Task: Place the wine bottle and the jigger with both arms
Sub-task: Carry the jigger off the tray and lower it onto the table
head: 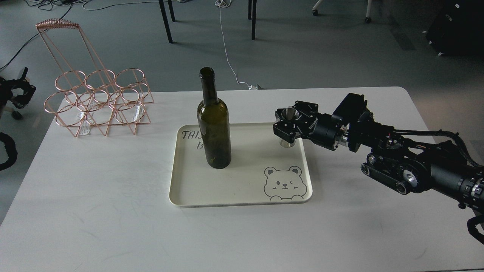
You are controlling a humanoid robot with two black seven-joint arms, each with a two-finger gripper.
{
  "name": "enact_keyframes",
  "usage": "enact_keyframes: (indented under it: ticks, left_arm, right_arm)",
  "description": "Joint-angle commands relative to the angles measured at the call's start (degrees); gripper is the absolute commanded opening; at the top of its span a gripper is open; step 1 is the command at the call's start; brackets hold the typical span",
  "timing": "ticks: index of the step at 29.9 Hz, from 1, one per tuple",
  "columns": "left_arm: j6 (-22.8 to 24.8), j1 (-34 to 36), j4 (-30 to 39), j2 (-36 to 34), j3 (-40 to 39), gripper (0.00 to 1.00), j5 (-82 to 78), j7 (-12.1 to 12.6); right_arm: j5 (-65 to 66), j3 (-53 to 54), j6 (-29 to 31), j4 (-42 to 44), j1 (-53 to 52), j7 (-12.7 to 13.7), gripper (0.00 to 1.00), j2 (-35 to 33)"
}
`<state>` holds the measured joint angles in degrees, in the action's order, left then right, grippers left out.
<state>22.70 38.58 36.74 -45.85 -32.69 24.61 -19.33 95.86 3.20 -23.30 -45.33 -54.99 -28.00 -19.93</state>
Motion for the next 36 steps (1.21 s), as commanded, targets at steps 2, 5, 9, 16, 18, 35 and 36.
enact_keyframes:
  ticks: [2,5,9,16,18,35,36]
  left_arm:
    - [0.1,0.0,0.0,-0.4,0.0,0.98,0.1,0.0]
    - [-0.1,0.0,0.4,-0.5,0.0,0.98,0.1,0.0]
    - [-0.2,0.0,0.4,-0.6,0.0,0.98,0.0,0.0]
    - [-0.3,0.1,0.4,-0.6,0.0,0.98,0.0,0.0]
    - [-0.3,0.1,0.5,-0.6,0.0,0.98,0.0,0.1]
    - [-0.3,0.1,0.5,-0.7,0.1,0.98,0.0,0.1]
    - [-0.3,0.1,0.5,-0.7,0.1,0.98,0.0,0.1]
  right_arm:
    - [0.0,2.1,0.0,-2.7,0.0,0.0,0.10,-4.8]
    - [-0.1,3.1,0.0,-4.9,0.5,0.0,0.10,-8.7]
    - [-0.3,5.1,-0.3,-6.3,2.6,0.0,0.10,-14.2]
    - [-8.8,6.7,-1.0,-6.2,9.0,0.0,0.10,-18.9]
    - [-9.6,6.8,-2.2,-6.2,10.7,0.0,0.10,-19.4]
    - [-13.9,6.4,-4.7,-2.0,15.6,0.0,0.10,-16.1]
    - [-13.9,6.3,-4.7,-2.0,15.7,0.0,0.10,-16.1]
